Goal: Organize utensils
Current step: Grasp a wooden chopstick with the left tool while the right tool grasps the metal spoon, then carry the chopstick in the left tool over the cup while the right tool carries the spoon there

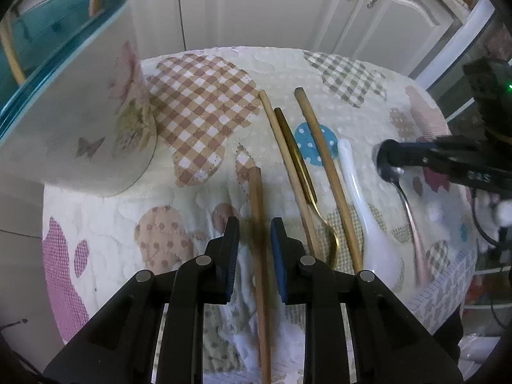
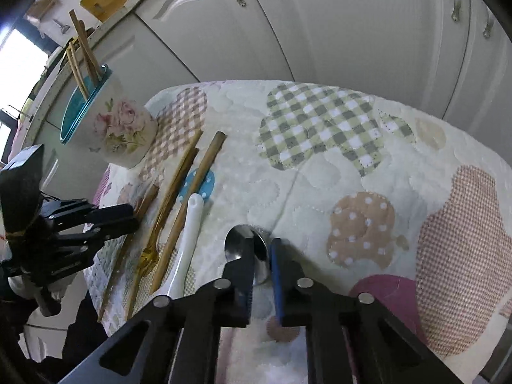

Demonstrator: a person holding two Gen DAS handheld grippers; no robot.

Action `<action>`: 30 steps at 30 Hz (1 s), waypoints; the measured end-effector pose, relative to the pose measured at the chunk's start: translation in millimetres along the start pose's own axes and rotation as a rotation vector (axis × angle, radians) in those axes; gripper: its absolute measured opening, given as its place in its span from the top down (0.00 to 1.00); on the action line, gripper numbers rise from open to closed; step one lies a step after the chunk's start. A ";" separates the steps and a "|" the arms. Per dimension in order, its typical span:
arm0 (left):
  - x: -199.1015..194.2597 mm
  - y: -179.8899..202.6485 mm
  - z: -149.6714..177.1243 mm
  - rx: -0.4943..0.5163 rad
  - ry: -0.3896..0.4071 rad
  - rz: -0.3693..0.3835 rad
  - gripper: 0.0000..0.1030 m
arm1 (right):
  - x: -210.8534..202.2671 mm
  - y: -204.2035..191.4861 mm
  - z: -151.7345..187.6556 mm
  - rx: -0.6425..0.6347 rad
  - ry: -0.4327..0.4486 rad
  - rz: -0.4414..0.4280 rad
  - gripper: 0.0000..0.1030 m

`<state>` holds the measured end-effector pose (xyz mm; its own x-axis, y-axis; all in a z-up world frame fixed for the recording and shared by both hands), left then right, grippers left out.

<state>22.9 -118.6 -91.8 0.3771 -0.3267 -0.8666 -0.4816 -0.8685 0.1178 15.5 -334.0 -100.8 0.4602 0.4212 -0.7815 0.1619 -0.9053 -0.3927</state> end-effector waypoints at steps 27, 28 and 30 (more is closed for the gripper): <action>-7.7 -5.2 -18.3 -0.031 0.046 0.026 0.93 | -6.5 -7.0 11.2 0.002 0.047 -0.048 0.96; -14.7 -6.7 -18.6 -0.036 0.062 0.025 0.93 | -12.5 -6.4 12.6 0.008 0.054 -0.049 0.97; -33.5 -12.1 -20.2 -0.052 0.102 0.019 0.93 | -24.0 -5.2 13.0 0.017 0.066 -0.046 0.97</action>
<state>32.0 -104.7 -54.3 0.4486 -0.3771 -0.8103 -0.4487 -0.8791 0.1607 -7.7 -338.7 -86.3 0.5095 0.4575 -0.7287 0.1694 -0.8837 -0.4364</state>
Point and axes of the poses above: each gripper's, at about its wrist camera, not at the fingertips, and x roughly the way its jaws point, y to its right, z to its underside, the point moved 2 cm from there along x, roughly the way its jaws point, and after that the axes turned 11 degrees about y, right-handed, at the moved point
